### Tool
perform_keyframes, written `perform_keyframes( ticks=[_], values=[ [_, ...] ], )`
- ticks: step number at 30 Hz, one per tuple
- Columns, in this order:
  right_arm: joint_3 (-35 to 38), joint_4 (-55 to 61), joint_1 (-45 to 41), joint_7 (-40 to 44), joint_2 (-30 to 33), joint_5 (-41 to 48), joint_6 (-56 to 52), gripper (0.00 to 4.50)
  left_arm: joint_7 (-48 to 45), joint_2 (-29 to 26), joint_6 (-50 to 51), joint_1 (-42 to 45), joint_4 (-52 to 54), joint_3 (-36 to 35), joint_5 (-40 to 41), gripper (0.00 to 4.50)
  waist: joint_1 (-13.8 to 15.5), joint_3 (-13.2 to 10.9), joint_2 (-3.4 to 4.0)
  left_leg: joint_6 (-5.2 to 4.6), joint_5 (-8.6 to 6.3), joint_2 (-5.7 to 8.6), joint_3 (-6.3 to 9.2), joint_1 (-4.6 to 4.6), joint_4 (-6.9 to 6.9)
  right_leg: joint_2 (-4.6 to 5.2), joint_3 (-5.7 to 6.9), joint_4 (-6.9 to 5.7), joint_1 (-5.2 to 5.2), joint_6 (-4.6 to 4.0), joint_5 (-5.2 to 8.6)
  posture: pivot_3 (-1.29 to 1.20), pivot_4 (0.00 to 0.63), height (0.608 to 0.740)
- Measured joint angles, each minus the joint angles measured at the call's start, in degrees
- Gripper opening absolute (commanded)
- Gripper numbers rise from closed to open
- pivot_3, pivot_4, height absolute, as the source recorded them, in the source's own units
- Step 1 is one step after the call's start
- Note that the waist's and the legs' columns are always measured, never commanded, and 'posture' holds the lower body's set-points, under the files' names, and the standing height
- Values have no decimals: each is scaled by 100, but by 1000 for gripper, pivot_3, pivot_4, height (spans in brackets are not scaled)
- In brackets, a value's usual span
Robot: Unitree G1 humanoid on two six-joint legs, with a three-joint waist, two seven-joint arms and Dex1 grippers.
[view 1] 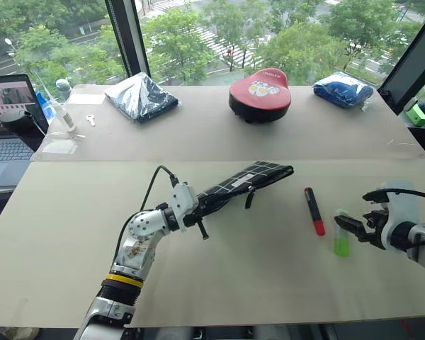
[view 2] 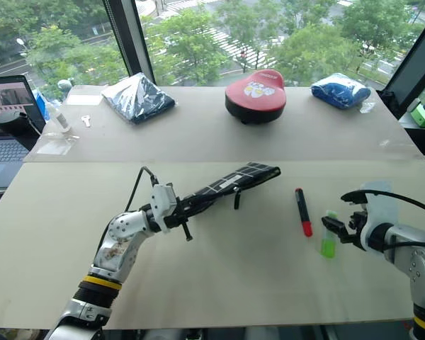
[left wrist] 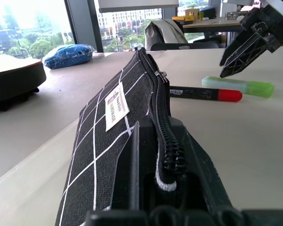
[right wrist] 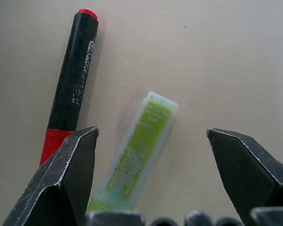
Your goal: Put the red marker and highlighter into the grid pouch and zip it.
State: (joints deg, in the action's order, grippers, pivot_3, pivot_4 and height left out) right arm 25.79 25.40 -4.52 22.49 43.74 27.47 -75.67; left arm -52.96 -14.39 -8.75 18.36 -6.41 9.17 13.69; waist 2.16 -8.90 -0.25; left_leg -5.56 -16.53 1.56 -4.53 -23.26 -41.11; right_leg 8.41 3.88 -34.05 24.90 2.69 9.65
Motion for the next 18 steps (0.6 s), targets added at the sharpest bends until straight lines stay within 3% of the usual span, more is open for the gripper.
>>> perform_keyframes(
  ticks=[8,11,12,13,18],
  values=[
    [-272,-57,310,-1,-84,-83,96,4081,32,-39,107,19,65,-18,0,0,-4,0,0,-1,0,0,0,2,-1,-3,0,0,-3,1,0,0,150,740],
    [-372,-247,445,52,-87,-151,464,3470,72,-61,152,33,105,-33,1,0,-6,9,-15,-7,-4,-1,2,31,-1,-7,3,7,-41,3,2,0,150,740],
    [-443,-293,481,53,-88,-167,563,2943,79,-64,156,33,118,-34,1,0,-5,11,-19,-16,-9,-2,3,46,-2,-6,4,10,-60,6,4,0,150,740],
    [-487,-339,489,55,-91,-173,635,2609,85,-71,159,33,131,-35,1,0,-6,14,-24,-61,-37,-4,4,54,-2,-6,3,13,-69,8,5,0,150,740],
    [-644,-585,418,56,-88,-306,1093,1020,123,-118,249,33,236,-43,4,0,1,16,-29,-67,-42,-6,7,54,-30,-2,0,14,-73,13,4,0,150,740]
  ],
)
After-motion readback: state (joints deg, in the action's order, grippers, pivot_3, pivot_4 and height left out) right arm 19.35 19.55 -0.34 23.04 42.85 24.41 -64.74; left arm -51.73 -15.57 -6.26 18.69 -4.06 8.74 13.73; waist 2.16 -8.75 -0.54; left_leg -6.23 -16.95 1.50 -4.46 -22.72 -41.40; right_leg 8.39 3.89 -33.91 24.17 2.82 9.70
